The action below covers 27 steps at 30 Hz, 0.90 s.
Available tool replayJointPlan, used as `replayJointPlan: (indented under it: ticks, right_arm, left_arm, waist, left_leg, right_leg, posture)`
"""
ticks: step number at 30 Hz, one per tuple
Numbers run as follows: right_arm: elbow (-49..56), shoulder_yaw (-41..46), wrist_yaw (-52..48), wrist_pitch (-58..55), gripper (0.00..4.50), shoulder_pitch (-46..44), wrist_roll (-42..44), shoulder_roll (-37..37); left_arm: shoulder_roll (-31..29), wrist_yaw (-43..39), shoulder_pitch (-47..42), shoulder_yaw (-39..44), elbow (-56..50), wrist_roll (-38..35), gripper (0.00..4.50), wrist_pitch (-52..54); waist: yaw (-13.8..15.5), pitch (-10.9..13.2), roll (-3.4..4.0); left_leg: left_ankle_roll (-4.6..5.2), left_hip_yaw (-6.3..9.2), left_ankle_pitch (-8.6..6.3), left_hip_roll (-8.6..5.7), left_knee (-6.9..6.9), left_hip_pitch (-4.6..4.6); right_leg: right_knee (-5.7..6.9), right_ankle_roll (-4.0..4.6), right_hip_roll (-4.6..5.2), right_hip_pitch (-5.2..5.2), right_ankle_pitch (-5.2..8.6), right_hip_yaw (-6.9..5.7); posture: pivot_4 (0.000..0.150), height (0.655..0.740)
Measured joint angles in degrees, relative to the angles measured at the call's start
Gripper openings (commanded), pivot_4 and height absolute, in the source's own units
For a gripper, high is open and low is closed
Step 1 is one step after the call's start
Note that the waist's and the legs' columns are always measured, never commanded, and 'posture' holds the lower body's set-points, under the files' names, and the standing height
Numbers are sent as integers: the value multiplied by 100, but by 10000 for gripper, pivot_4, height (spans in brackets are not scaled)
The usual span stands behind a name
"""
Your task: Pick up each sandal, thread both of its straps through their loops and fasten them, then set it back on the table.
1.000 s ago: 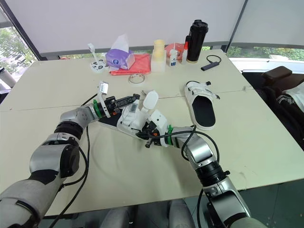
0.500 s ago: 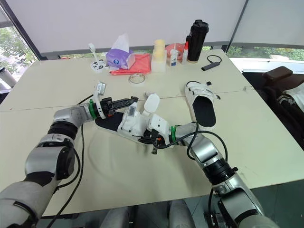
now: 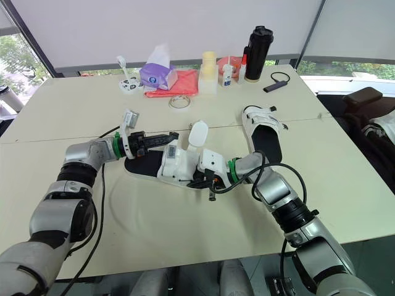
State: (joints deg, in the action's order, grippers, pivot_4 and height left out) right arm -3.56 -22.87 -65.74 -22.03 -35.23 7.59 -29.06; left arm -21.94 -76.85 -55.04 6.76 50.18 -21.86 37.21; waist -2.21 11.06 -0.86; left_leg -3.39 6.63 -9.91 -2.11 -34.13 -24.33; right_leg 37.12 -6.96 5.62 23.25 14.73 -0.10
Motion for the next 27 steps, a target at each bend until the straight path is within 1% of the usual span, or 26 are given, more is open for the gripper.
replayJointPlan:
  ticks: [6,9,12,15,16,19,21,27]
  right_arm:
    - [2,5,1,-8,227,1,-10,-15]
    - [3,6,4,-10,227,1,-18,-15]
    - [5,5,10,-13,0,1,-25,-14]
    - [21,2,12,-13,0,5,-37,-14]
    - [26,2,13,-13,0,6,-42,-14]
    - [28,2,18,-12,0,6,-50,-13]
    - [28,2,28,-9,0,5,-57,-11]
    - [46,-7,42,-7,0,9,-66,-10]
  left_arm:
    - [239,206,-243,-100,527,132,0,-163]
    - [261,284,-378,-146,759,244,0,-184]
    - [259,314,-434,-145,881,287,9361,-160]
    - [213,367,-443,-134,1038,303,23414,-21]
    - [190,356,-443,-135,1052,304,29729,39]
    - [158,309,-440,-142,1049,311,44830,141]
    - [133,213,-429,-142,1001,308,44830,179]
    - [-157,286,-267,59,849,241,44830,249]
  waist:
    - [3,0,0]
    - [3,0,0]
    - [2,-1,-1]
    - [-3,-1,-1]
    - [-3,0,-1]
    - [-3,0,-1]
    - [-3,-1,-1]
    - [-16,0,-1]
  left_leg:
    - [0,0,0,-1,-1,0]
    - [0,0,0,-1,-1,0]
    - [0,0,0,-1,-2,1]
    - [0,0,0,-1,-2,1]
    - [0,0,0,-1,-2,1]
    - [0,0,0,-1,-2,1]
    - [0,0,0,-1,-2,1]
    - [0,0,0,-1,-2,1]
  right_leg:
    - [0,0,0,-1,0,0]
    - [0,0,0,-1,0,0]
    - [1,-1,0,-3,0,0]
    - [1,-1,0,-3,0,0]
    - [1,-1,0,-3,0,-1]
    - [1,-1,0,-3,0,0]
    - [1,-1,0,-3,0,0]
    - [2,-1,0,-2,0,0]
  posture:
    - [1500,7400]
    - [1500,7400]
    - [1500,7400]
    - [1500,7400]
    - [1500,7400]
    - [1500,7400]
    - [1500,7400]
    - [1500,7400]
